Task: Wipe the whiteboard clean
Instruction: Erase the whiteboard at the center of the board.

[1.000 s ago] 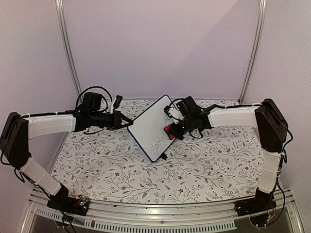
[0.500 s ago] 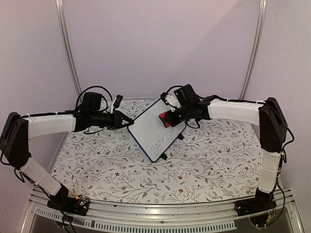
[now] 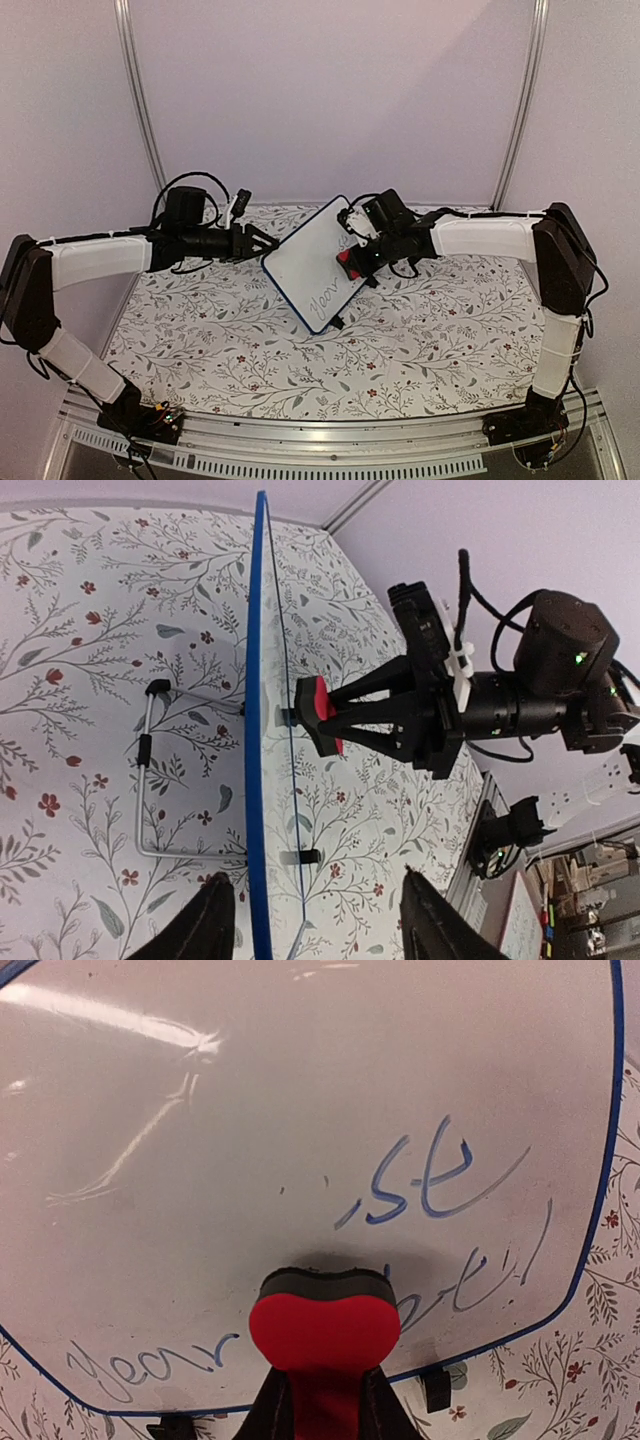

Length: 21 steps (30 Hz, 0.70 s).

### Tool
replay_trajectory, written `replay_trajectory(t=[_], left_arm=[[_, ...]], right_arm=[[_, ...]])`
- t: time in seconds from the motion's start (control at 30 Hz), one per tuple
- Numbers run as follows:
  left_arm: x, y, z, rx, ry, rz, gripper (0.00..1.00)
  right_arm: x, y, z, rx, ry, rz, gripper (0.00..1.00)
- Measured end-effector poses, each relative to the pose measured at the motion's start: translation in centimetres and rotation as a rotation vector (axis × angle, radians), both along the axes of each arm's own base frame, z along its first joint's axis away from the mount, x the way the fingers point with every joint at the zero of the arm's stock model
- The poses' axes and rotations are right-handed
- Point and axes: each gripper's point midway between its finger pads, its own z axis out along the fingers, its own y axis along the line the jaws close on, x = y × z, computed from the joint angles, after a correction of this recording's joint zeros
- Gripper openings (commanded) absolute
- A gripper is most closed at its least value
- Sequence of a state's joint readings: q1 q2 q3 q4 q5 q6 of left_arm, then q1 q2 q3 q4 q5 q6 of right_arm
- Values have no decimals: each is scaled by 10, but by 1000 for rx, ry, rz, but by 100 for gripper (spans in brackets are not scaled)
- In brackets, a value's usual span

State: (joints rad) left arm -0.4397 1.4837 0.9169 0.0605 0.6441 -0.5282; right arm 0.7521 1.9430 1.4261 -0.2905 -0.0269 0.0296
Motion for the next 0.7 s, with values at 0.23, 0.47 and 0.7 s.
replay_trajectory(t=[0.23, 0.47, 0.7], left_arm=[[4, 4, -1, 24, -19, 19, 79], [21, 8, 22, 60, -42, 85, 90], [54, 0, 69, 61, -113, 131, 90]], right_arm=[[-9, -11, 0, -8, 5, -13, 5], [-8, -13, 23, 22, -35, -22, 5], [2, -26, 40, 32, -72, -61, 5]])
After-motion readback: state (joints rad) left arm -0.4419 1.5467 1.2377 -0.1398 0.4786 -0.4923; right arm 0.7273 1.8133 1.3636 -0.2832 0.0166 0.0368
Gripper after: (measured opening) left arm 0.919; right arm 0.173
